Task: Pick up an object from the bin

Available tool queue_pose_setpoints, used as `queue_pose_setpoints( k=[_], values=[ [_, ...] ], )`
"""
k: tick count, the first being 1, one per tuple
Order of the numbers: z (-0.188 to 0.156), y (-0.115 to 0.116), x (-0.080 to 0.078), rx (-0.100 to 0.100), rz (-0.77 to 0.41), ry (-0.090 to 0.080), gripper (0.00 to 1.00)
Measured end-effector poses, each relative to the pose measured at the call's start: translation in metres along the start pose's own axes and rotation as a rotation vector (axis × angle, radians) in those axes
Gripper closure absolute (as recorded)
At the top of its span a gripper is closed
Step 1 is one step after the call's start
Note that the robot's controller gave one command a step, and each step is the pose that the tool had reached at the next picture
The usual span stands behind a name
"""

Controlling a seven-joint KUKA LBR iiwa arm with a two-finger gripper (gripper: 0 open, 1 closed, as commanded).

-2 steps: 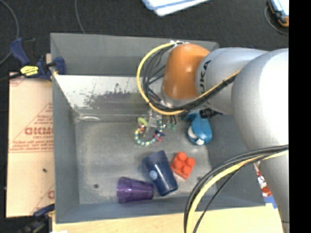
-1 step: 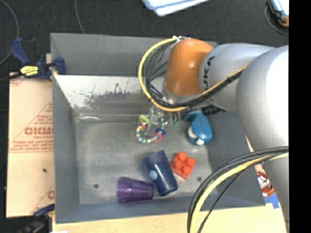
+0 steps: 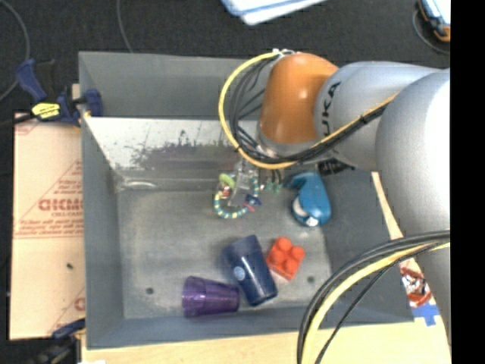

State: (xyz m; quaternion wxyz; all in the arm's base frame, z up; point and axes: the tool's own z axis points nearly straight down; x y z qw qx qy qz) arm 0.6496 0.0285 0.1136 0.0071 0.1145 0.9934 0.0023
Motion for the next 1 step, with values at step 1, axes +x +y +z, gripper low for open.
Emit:
queue_pose_setpoints(
  k=[1],
  values=[
    [-0.0089, 0.0002, -0.0012, -0.001, 0.0, -0.004, 1.0]
  ],
)
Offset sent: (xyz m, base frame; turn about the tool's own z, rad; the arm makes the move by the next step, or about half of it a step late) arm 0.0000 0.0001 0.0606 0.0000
